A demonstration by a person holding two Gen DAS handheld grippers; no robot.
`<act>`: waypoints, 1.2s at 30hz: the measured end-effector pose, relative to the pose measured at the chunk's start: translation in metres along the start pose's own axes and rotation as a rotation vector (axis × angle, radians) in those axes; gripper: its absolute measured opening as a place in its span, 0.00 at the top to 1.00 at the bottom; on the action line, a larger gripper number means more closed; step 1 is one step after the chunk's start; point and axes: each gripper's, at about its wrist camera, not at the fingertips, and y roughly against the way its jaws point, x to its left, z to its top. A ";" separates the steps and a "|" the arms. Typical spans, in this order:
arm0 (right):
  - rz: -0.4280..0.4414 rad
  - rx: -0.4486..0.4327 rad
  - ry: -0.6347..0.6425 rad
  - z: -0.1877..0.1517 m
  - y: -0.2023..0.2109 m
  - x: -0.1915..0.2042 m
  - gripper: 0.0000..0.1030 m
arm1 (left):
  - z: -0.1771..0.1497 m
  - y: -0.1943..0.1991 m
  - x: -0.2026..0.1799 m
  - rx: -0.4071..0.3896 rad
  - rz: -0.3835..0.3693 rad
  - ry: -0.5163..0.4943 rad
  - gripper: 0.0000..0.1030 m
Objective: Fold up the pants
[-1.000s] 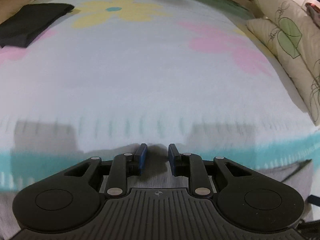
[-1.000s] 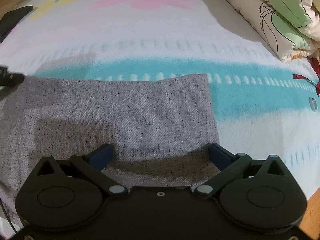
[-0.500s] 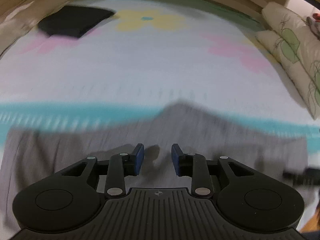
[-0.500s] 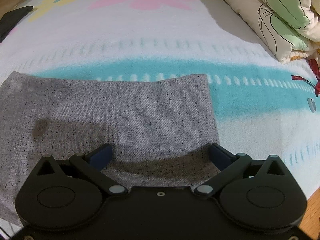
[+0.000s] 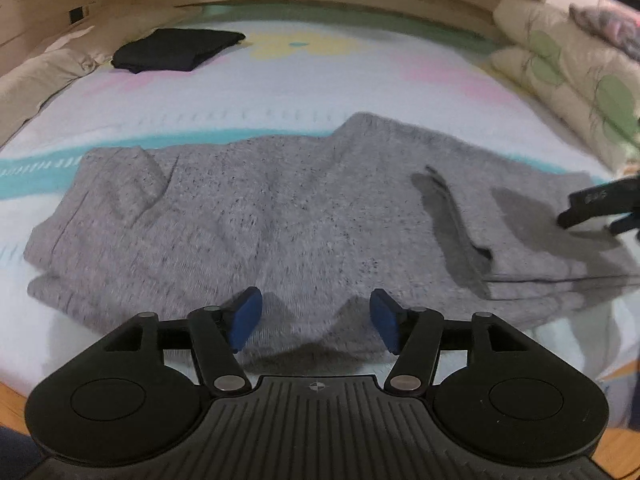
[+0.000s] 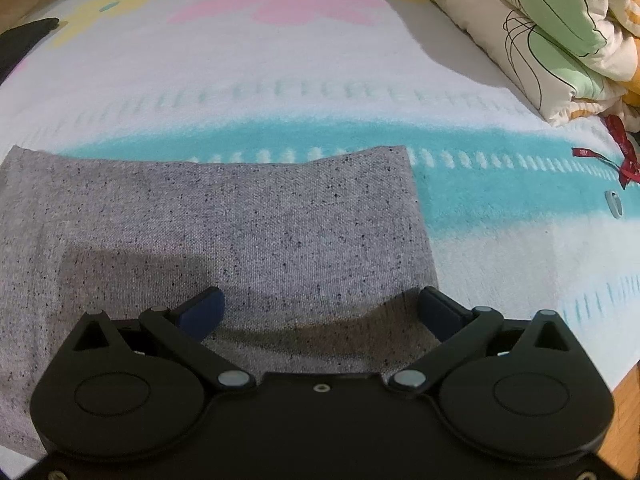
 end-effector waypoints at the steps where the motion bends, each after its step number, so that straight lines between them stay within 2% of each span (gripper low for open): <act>1: 0.001 -0.002 -0.001 -0.001 0.000 0.000 0.01 | -0.002 0.006 0.004 -0.023 -0.013 0.031 0.44; 6: -0.005 -0.016 -0.006 -0.005 0.002 0.001 0.01 | -0.011 0.038 0.033 -0.190 -0.053 0.263 0.42; 12: -0.012 -0.031 -0.008 -0.010 0.005 0.003 0.01 | -0.022 0.031 0.083 -0.205 -0.080 0.616 0.40; 15: 0.001 -0.034 -0.005 -0.011 0.007 0.002 0.01 | -0.030 0.027 0.096 -0.205 -0.050 0.716 0.40; 22: 0.001 -0.028 -0.006 -0.010 0.007 0.002 0.01 | -0.041 0.003 0.110 -0.141 -0.032 0.785 0.39; 25: 0.001 -0.030 -0.006 -0.009 0.007 0.002 0.01 | -0.040 -0.001 0.110 -0.172 -0.033 0.790 0.38; 28: 0.004 -0.036 -0.007 -0.011 0.007 0.001 0.01 | -0.035 -0.004 0.110 -0.190 -0.040 0.773 0.29; 36: 0.000 -0.053 -0.009 -0.013 0.009 0.003 0.01 | -0.029 -0.015 0.116 -0.301 -0.045 0.802 0.28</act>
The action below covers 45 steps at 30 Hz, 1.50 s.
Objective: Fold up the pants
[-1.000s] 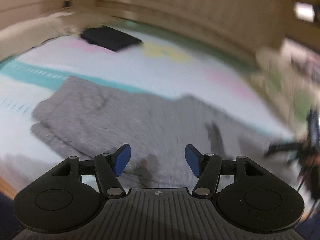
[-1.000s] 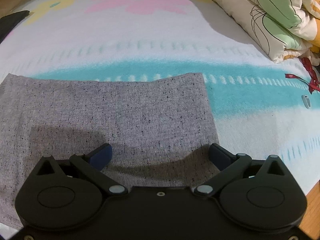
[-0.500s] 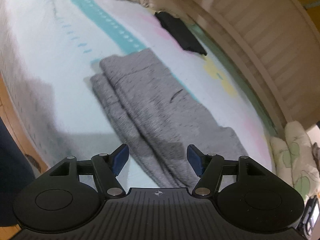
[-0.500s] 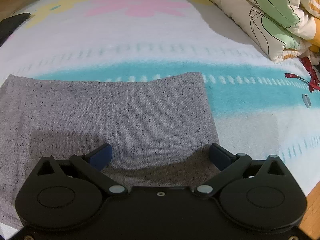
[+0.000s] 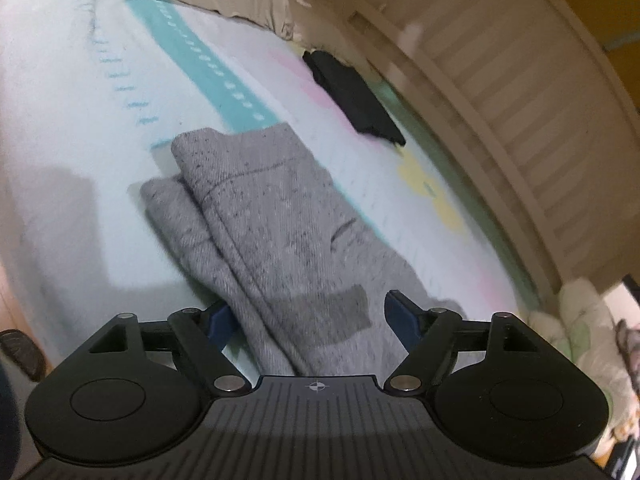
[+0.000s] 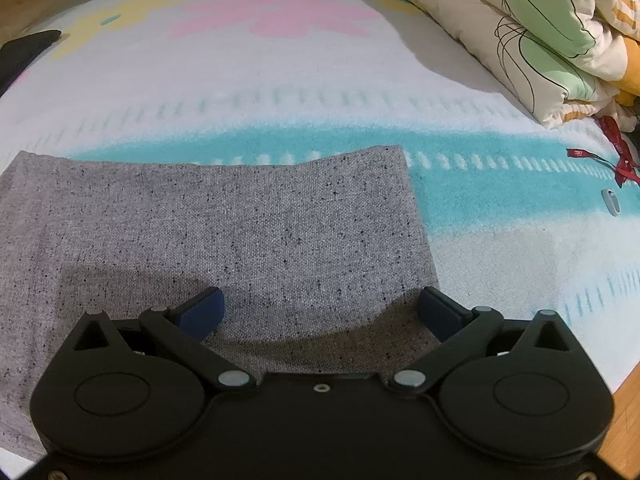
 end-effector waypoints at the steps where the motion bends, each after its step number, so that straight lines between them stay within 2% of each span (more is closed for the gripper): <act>1: 0.001 0.000 0.000 0.000 0.001 0.000 0.01 | 0.002 -0.003 0.000 -0.011 -0.002 -0.001 0.28; 4: 0.002 -0.002 0.000 0.000 0.001 0.000 0.01 | 0.007 -0.016 -0.001 -0.045 -0.004 -0.016 0.28; 8: 0.001 0.007 0.002 0.001 0.002 0.000 0.01 | 0.011 -0.020 -0.007 -0.032 0.012 -0.066 0.29; 11: 0.011 0.044 0.013 0.011 0.001 0.001 0.01 | 0.013 -0.020 -0.005 -0.028 0.023 -0.016 0.34; 12: 0.024 0.047 0.022 0.014 0.003 0.003 0.05 | 0.014 -0.019 -0.004 -0.027 0.029 -0.017 0.37; 14: 0.055 -0.002 0.044 0.018 0.016 0.011 0.11 | 0.013 -0.018 -0.001 -0.033 0.029 -0.023 0.46; 16: 0.094 -0.064 0.084 0.018 0.031 0.027 0.11 | 0.013 -0.017 0.002 -0.036 0.038 -0.019 0.53; 21: 0.229 -0.124 0.276 0.009 0.056 0.080 0.12 | 0.013 -0.018 -0.003 -0.028 0.052 -0.091 0.57; 23: 0.246 -0.113 0.334 0.002 0.056 0.098 0.12 | 0.013 -0.018 -0.001 -0.030 0.044 -0.089 0.58; 27: 0.244 -0.015 0.416 -0.011 0.039 0.118 0.20 | 0.013 -0.018 -0.001 -0.033 0.040 -0.094 0.58; 29: 0.228 -0.028 0.417 -0.018 0.037 0.122 0.18 | 0.013 -0.018 -0.002 -0.034 0.043 -0.102 0.58; 31: 0.216 -0.026 0.428 -0.017 0.036 0.125 0.18 | 0.013 -0.017 -0.005 -0.038 0.037 -0.116 0.67; 32: 0.219 -0.018 0.432 -0.015 0.036 0.125 0.17 | 0.013 -0.015 -0.007 -0.042 0.031 -0.130 0.68; 36: 0.264 0.007 0.401 -0.007 0.037 0.117 0.17 | 0.012 0.001 -0.029 -0.090 0.017 -0.241 0.72; 39: 0.286 0.002 0.357 -0.001 0.044 0.103 0.17 | 0.012 0.022 -0.055 -0.135 -0.028 -0.345 0.72; 45: 0.255 -0.005 0.204 0.022 0.051 0.056 0.16 | -0.022 0.061 -0.143 -0.233 -0.155 -0.675 0.72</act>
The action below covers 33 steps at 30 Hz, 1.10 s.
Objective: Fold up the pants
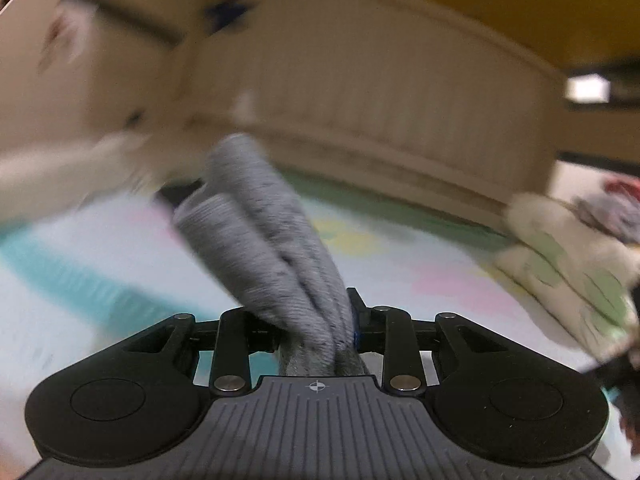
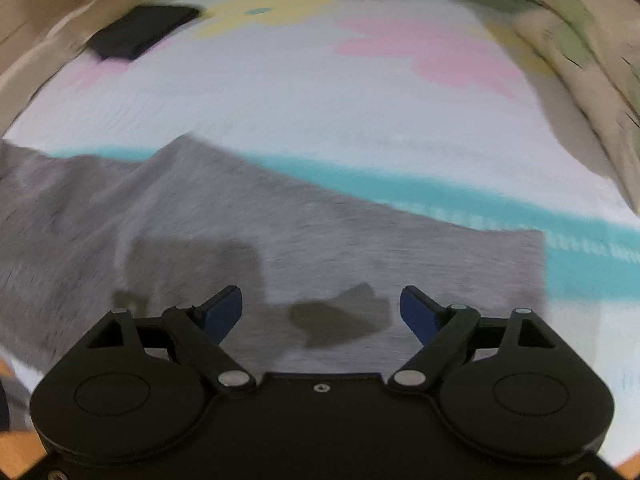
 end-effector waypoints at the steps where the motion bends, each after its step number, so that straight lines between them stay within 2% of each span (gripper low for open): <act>1: -0.004 0.000 -0.033 0.001 0.002 -0.011 0.16 | 0.003 0.001 -0.018 -0.010 -0.030 -0.045 0.72; 3: -0.012 -0.002 -0.103 0.004 0.009 -0.033 0.16 | 0.001 -0.002 -0.060 -0.011 -0.106 -0.151 0.72; 5: -0.022 -0.014 -0.178 0.006 0.018 -0.059 0.16 | -0.011 -0.012 -0.103 0.023 -0.178 -0.259 0.71; 8: -0.056 -0.051 -0.297 0.007 0.035 -0.099 0.16 | -0.045 -0.035 -0.157 0.159 -0.311 -0.349 0.70; 10: -0.073 -0.078 -0.382 0.008 0.045 -0.124 0.15 | -0.070 -0.048 -0.184 0.289 -0.416 -0.382 0.70; 12: -0.087 -0.105 -0.457 0.006 0.055 -0.146 0.15 | -0.088 -0.050 -0.202 0.378 -0.473 -0.420 0.70; 15: -0.111 -0.131 -0.496 0.003 0.064 -0.160 0.15 | -0.091 -0.032 -0.208 0.336 -0.496 -0.480 0.69; 20: -0.066 -0.112 -0.405 0.004 0.056 -0.148 0.11 | -0.065 -0.014 -0.177 0.313 -0.605 -0.499 0.68; 23: -0.010 -0.078 -0.347 0.001 0.043 -0.132 0.11 | -0.057 -0.012 -0.163 0.323 -0.594 -0.495 0.65; 27: 0.076 -0.024 -0.282 -0.004 0.025 -0.113 0.10 | -0.051 -0.052 -0.133 0.422 -0.468 -0.282 0.65; 29: 0.099 -0.004 -0.266 -0.006 0.018 -0.105 0.10 | -0.056 -0.072 -0.120 0.477 -0.435 -0.189 0.65; 30: 0.108 0.005 -0.257 -0.007 0.015 -0.101 0.09 | -0.062 -0.081 -0.116 0.518 -0.426 -0.181 0.65; 32: 0.129 0.023 -0.241 -0.009 0.009 -0.095 0.06 | -0.075 -0.089 -0.119 0.581 -0.425 -0.230 0.64; 33: 0.138 0.032 -0.236 -0.011 0.006 -0.092 0.05 | -0.080 -0.088 -0.121 0.571 -0.426 -0.254 0.63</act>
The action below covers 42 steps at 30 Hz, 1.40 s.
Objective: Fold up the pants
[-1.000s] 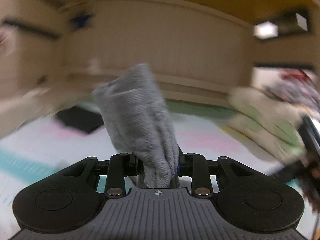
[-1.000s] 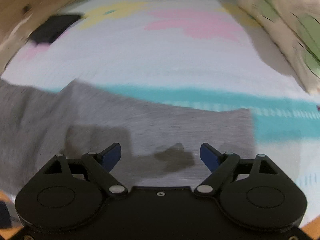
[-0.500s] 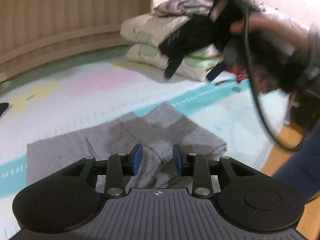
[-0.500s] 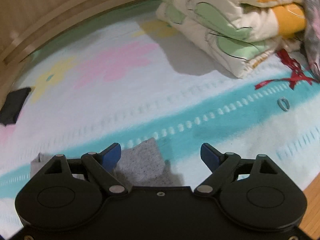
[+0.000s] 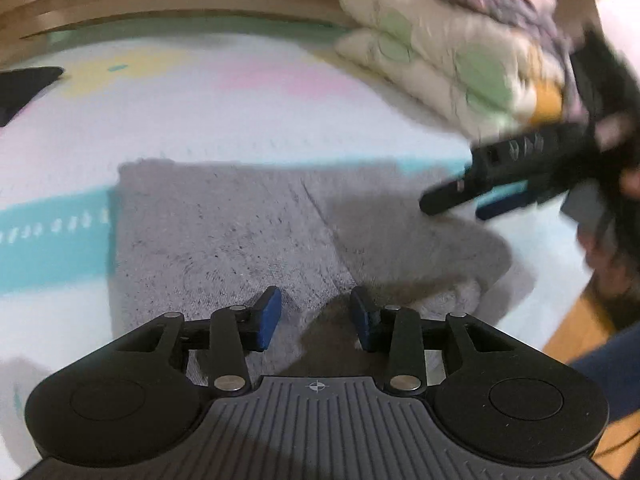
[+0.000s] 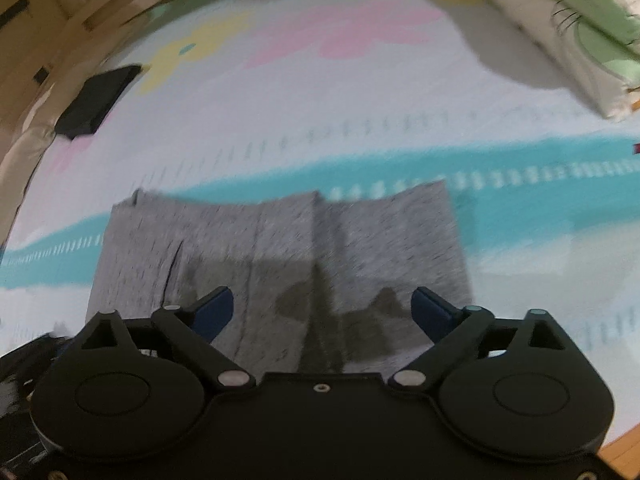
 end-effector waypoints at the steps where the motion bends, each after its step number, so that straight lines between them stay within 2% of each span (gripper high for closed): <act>1: 0.004 0.011 0.001 0.000 -0.004 0.000 0.05 | -0.002 0.000 -0.001 -0.020 0.000 -0.001 0.63; 5: -0.009 0.079 0.032 -0.005 -0.025 0.003 0.05 | 0.006 0.000 0.012 -0.012 -0.060 0.114 0.60; 6: -0.007 0.091 0.033 -0.007 -0.030 0.003 0.03 | 0.007 0.002 0.016 -0.013 -0.071 0.139 0.60; 8: 0.019 0.086 0.016 -0.012 -0.036 0.000 0.00 | 0.005 0.008 0.021 -0.022 -0.081 0.174 0.60; 14: 0.046 0.010 0.014 -0.019 -0.033 -0.004 0.00 | 0.009 0.034 0.030 -0.124 0.026 0.127 0.60; 16: 0.067 -0.025 0.024 -0.023 -0.032 -0.008 0.00 | 0.012 0.041 0.037 -0.141 0.038 0.147 0.60; 20: 0.110 -0.092 -0.038 -0.031 -0.030 -0.020 0.00 | 0.016 0.044 0.055 -0.151 0.085 0.214 0.60; 22: 0.116 -0.077 -0.018 -0.028 -0.029 -0.021 0.00 | 0.014 0.044 0.065 -0.145 0.110 0.258 0.60; 25: 0.102 -0.008 0.077 -0.019 -0.032 -0.014 0.00 | 0.011 0.045 0.077 -0.133 0.133 0.318 0.60; 29: 0.096 0.006 0.034 -0.016 -0.031 -0.014 0.00 | 0.008 0.048 0.085 -0.129 0.164 0.346 0.60; 31: 0.095 -0.003 0.045 -0.016 -0.027 -0.010 0.16 | 0.007 0.049 0.088 -0.131 0.176 0.354 0.60; 32: 0.126 -0.008 0.057 -0.016 -0.025 -0.007 0.43 | 0.007 0.050 0.090 -0.133 0.182 0.360 0.60; 33: 0.200 0.006 0.042 -0.016 -0.023 -0.006 0.55 | 0.006 0.052 0.091 -0.136 0.187 0.364 0.60; 34: 0.204 0.012 0.016 -0.014 -0.030 0.000 0.56 | 0.006 0.053 0.093 -0.138 0.193 0.369 0.60; 35: 0.189 0.011 0.017 -0.014 -0.028 0.003 0.63 | 0.006 0.055 0.094 -0.139 0.199 0.372 0.60; 38: 0.188 -0.052 0.066 -0.009 -0.008 0.017 0.76 | 0.007 0.060 0.098 -0.150 0.214 0.385 0.60; 39: 0.218 -0.087 0.071 -0.007 0.007 0.019 0.80 | 0.008 0.064 0.098 -0.157 0.213 0.390 0.60; 42: 0.285 -0.158 0.063 -0.001 0.043 0.020 0.82 | 0.012 0.067 0.095 -0.172 0.210 0.389 0.60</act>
